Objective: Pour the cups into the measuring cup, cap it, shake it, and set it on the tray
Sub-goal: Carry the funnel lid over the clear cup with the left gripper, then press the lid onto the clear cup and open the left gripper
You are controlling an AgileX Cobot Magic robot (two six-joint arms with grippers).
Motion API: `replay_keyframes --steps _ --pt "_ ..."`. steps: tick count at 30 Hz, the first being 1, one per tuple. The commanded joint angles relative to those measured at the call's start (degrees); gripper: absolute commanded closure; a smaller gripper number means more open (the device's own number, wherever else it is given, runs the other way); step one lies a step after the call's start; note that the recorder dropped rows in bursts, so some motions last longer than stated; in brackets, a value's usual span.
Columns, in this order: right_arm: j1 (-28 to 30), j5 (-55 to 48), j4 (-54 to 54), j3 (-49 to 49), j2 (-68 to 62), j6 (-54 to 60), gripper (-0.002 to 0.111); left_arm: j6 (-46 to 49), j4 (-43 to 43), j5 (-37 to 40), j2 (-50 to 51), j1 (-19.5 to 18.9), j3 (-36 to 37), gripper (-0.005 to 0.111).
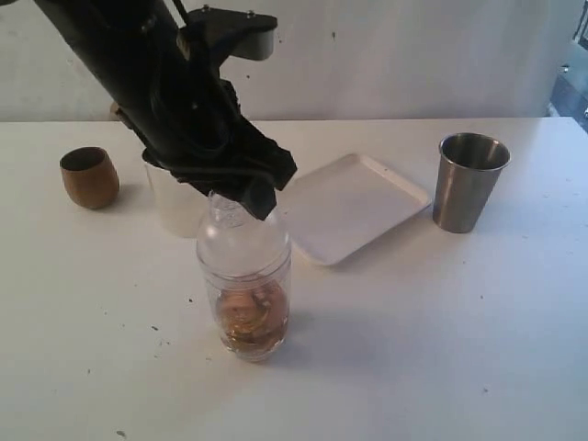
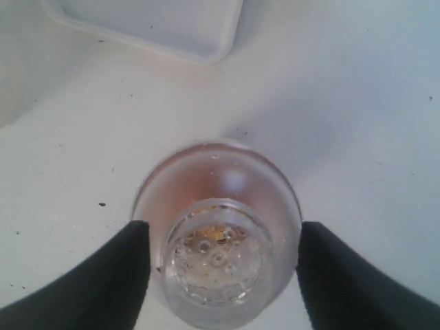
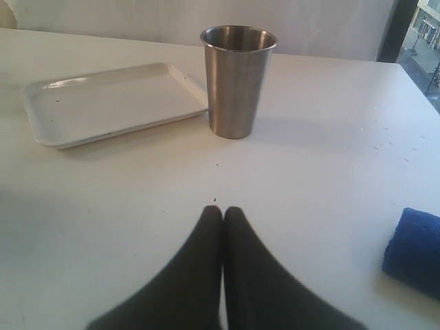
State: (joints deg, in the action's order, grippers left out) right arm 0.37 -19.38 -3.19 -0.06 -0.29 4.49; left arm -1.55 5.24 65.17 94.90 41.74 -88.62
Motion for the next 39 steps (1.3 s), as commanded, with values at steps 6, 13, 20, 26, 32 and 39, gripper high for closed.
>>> replay_keyframes --steps 6,13,20,26,32,39 --pt "0.21 0.16 0.27 0.06 0.29 -0.22 0.108 0.93 -2.88 -1.66 -6.5 0.28 -0.13 0.105" --pt "0.21 0.16 0.27 0.06 0.29 -0.22 0.108 5.75 -0.21 -7.0 -6.26 1.92 4.07 0.107" --pt "0.21 0.16 0.27 0.06 0.29 -0.22 0.108 6.59 -0.6 -12.69 -6.26 2.31 9.15 0.107" --pt "0.21 0.16 0.27 0.06 0.29 -0.22 0.108 7.6 -0.6 -15.3 -6.26 2.31 12.62 0.107" --pt "0.21 0.16 0.16 0.06 0.29 -0.22 0.108 7.84 -0.6 -15.94 -6.26 2.31 13.12 0.107" --pt "0.21 0.16 0.16 0.06 0.29 -0.22 0.108 7.92 -0.38 -18.7 -9.62 2.31 12.69 0.103"
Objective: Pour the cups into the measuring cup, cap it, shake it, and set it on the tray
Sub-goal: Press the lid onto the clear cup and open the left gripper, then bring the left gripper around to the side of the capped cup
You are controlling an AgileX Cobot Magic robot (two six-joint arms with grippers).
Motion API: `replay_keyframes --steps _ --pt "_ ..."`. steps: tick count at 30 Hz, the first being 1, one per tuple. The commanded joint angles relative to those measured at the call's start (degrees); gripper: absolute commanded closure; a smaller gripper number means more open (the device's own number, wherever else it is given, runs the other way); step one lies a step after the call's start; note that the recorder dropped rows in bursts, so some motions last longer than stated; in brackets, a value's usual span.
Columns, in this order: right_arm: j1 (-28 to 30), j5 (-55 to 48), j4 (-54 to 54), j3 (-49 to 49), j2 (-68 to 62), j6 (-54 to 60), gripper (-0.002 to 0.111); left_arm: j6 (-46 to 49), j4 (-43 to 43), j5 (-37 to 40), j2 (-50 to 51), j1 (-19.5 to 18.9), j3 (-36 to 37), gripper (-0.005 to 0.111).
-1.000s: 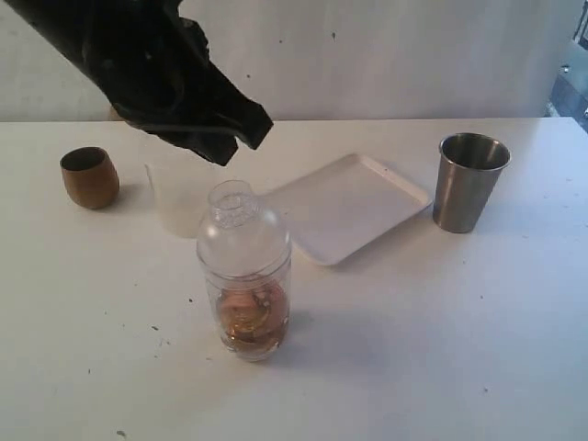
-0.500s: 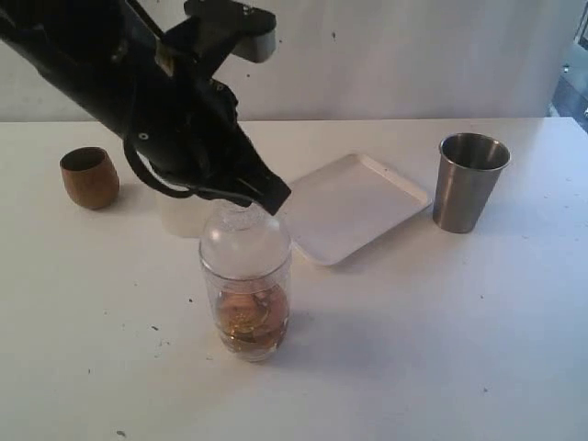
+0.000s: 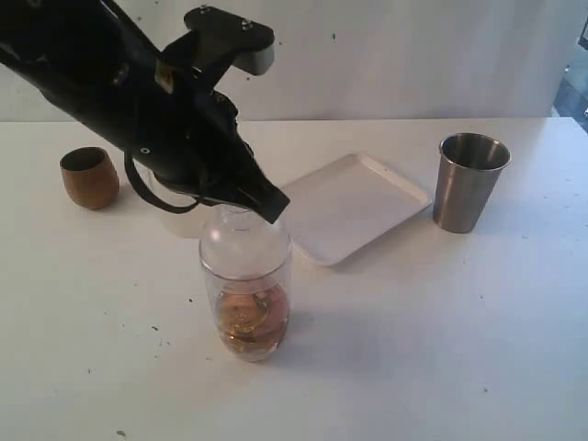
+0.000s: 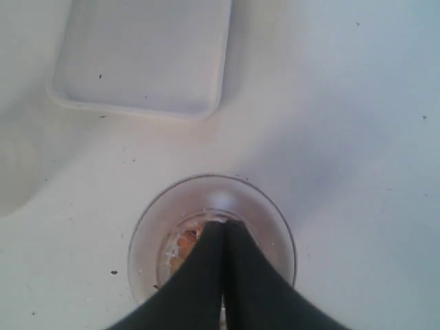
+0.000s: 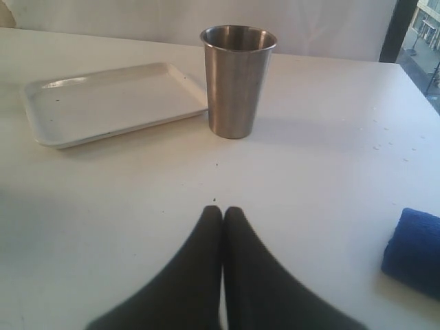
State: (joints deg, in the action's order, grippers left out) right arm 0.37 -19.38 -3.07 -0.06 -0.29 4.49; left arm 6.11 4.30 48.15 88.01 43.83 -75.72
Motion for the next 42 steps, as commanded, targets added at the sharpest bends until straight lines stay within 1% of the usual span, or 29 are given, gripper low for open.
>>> replay_keyframes --steps 1,4,5,6,8,9,10,11,13,14,15,16,17,19,24,25,28,30,31,33,35,40,42 --pt "0.21 0.16 0.04 0.06 0.29 -0.22 0.108 0.26 0.57 -1.67 -3.25 0.22 -0.62 0.1" --pt "0.21 0.16 0.04 0.06 0.29 -0.22 0.108 0.4 0.57 -1.21 -5.29 0.22 -2.55 0.081" --pt "0.21 0.16 0.04 0.06 0.29 -0.22 0.108 0.4 0.57 -1.21 -6.11 0.22 -3.0 0.072" --pt "0.21 0.16 0.04 0.06 0.29 -0.22 0.108 0.4 0.45 -1.21 -6.96 0.22 -3.14 0.062" --pt "0.21 0.16 0.04 0.06 0.29 -0.22 0.108 0.11 0.35 -0.74 -8.71 0.22 -3.22 0.037" --pt "0.21 0.16 0.04 0.06 0.29 -0.22 0.108 -0.06 0.35 0.2 -9.47 0.22 -3.22 0.024" --pt "0.21 0.16 0.04 0.06 0.29 -0.22 0.108 0.04 0.35 1.42 -10.03 0.22 -3.22 0.015" --pt "0.21 0.16 0.04 0.06 0.29 -0.22 0.108 -0.35 0.35 2.93 -10.83 0.22 -3.22 0.002" --pt "0.21 0.16 0.04 0.06 0.29 -0.22 0.108 -1.59 0.9 2.64 -12.23 0.22 -2.04 0.002" --pt "0.21 0.16 0.04 0.06 0.29 -0.22 0.108 -1.07 2.26 0.44 -13.46 0.22 -0.4 0.002" --pt "0.21 0.16 0.04 0.06 0.29 -0.22 0.108 -0.04 4.56 -3.92 -14.93 0.22 1.95 0.002" --pt "0.21 0.16 0.04 0.06 0.29 -0.22 0.108 0.45 6.51 -6.61 -16.3 0.22 4.85 0.002" --pt "0.21 0.16 0.04 0.06 0.29 -0.22 0.108 1.44 8.83 -12.56 -18.04 0.22 8.23 0.002" --pt "0.21 0.16 0.04 0.06 0.29 -0.22 0.108 3.62 11.85 -21.87 -21.44 0.22 14.3 0.002" --pt "0.21 0.16 0.04 0.06 0.29 -0.22 0.108 5.08 14.06 -48.15 -29.28 0.3 36.23 0.002" --pt "0.21 0.16 0.04 0.06 0.29 -0.22 0.108 4.21 14.06 -53.46 -30.48 0.3 40.54 0.002" --pt "0.21 0.16 0.04 0.06 0.29 -0.22 0.108 -0.03 13.44 -65.15 -32.38 0.3 51.08 0.002" --pt "0.21 0.16 0.04 0.06 0.29 -0.22 0.108 -3.46 10.26 -68.94 -32.55 0.3 56.25 0.002" --pt "0.21 0.16 0.04 0.06 0.29 -0.22 0.108 -5.63 6.33 -70.8 -32.55 0.3 59.13 0.002" --pt "0.21 0.16 0.04 0.06 0.29 -0.22 0.108 -10.35 -0.09 -74.32 -32.28 0.3 62.51 0.002" --pt "0.21 0.16 0.04 0.06 0.29 -0.22 0.108 -12.11 -5.47 -78.15 -31.16 0.3 65.05 0.002" --pt "0.21 0.16 0.04 0.06 0.29 -0.22 0.108 -12.11 -6.49 -81.4 -23.46 0.3 66.34 0.002" --pt "0.21 0.16 0.04 0.06 0.29 -0.22 0.108 -12.11 -6.49 -84.91 -19.18 0.3 66.34 0.002"
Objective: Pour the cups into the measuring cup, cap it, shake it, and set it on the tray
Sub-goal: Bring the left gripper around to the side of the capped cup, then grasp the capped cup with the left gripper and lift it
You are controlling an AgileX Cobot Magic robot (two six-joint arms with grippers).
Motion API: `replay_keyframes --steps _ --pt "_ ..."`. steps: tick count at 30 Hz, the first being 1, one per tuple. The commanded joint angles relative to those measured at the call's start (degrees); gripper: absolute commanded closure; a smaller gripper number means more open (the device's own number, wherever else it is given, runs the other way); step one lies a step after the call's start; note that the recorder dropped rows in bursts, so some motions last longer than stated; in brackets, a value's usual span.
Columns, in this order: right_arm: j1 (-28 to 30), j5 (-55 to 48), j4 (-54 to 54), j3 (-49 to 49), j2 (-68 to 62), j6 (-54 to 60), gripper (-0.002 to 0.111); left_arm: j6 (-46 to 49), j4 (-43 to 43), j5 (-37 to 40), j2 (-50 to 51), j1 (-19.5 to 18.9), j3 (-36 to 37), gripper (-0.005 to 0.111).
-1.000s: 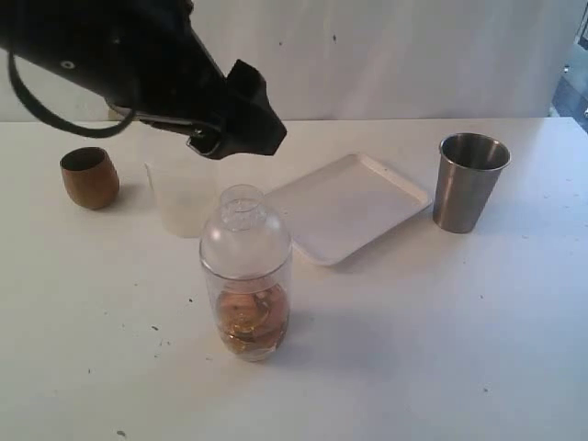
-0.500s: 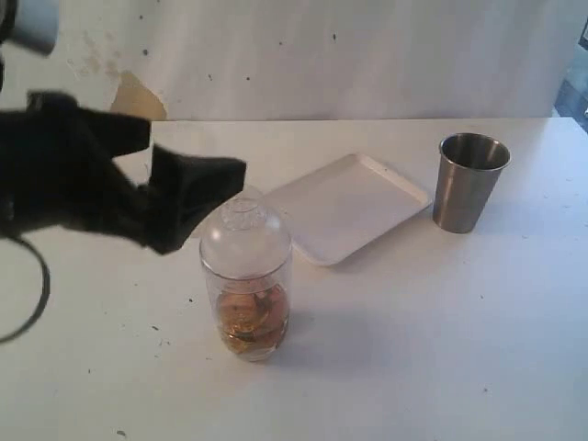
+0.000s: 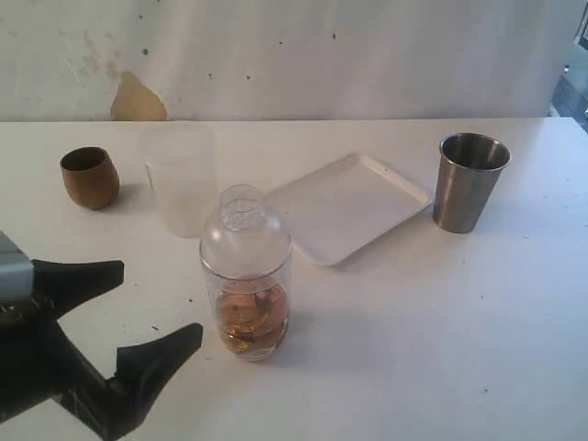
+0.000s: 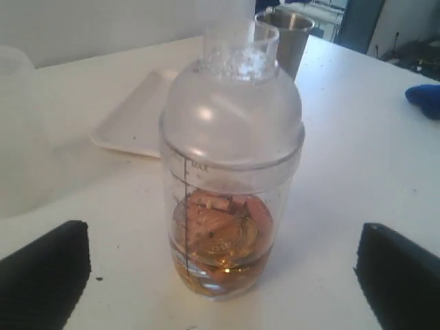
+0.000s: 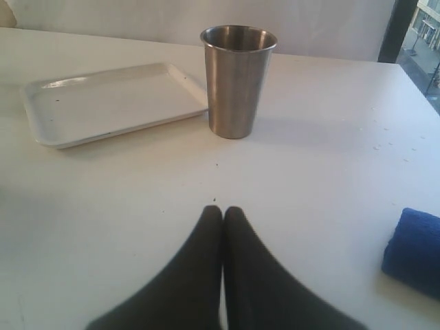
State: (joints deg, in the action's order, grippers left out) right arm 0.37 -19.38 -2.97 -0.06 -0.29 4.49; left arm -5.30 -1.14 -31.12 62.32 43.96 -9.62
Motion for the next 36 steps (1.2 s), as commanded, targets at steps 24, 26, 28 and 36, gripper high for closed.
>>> replay_keyframes --steps 24,26,28,36 --pt "0.21 0.16 0.05 0.06 0.29 -0.22 0.108 -0.69 -2.37 -21.65 41.34 0.18 -16.06 0.002" --pt "0.21 0.16 0.05 0.06 0.29 -0.22 0.108 -0.69 -2.37 -22.43 42.27 0.18 -16.87 0.002" --pt "0.21 0.16 0.05 0.06 0.29 -0.22 0.108 -0.69 -2.59 -22.38 43.03 0.18 -17.99 0.002" --pt "0.21 0.16 0.05 0.06 0.29 -0.22 0.108 -0.69 -2.75 -20.51 43.15 0.18 -21.14 0.002"
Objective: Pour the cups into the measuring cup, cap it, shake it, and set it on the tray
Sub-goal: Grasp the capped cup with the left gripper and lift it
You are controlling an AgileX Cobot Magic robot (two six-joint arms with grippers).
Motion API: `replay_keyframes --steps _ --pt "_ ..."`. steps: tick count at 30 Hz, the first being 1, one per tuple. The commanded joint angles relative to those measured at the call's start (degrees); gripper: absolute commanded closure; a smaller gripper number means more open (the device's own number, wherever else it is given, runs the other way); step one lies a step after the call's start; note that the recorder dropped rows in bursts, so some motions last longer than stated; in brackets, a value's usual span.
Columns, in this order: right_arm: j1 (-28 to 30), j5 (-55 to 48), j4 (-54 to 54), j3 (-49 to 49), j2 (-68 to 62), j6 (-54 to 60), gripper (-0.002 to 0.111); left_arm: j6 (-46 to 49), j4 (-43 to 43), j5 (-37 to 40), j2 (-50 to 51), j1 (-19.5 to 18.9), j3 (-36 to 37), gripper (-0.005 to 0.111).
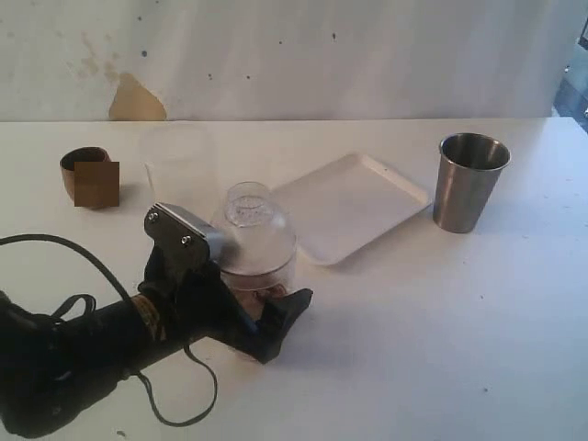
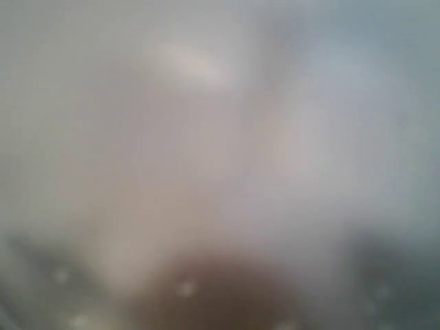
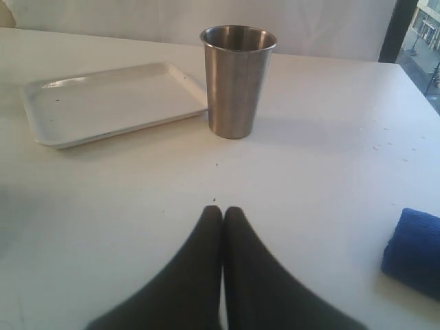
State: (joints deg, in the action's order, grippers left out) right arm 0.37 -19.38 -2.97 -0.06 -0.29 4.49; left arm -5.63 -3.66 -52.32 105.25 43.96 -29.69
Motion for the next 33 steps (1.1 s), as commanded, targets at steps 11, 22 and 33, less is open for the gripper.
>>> replay_keyframes --steps 11,22,33 --pt "0.21 0.16 0.05 0.06 0.29 -0.22 0.108 -6.63 -6.71 0.88 -2.81 0.18 -2.33 0.107" --pt "0.21 0.16 0.05 0.06 0.29 -0.22 0.108 -14.63 -10.58 1.86 -24.18 -4.62 -2.19 0.107" --pt "0.21 0.16 0.05 0.06 0.29 -0.22 0.108 10.93 14.67 16.31 -20.45 -4.71 -7.38 0.107"
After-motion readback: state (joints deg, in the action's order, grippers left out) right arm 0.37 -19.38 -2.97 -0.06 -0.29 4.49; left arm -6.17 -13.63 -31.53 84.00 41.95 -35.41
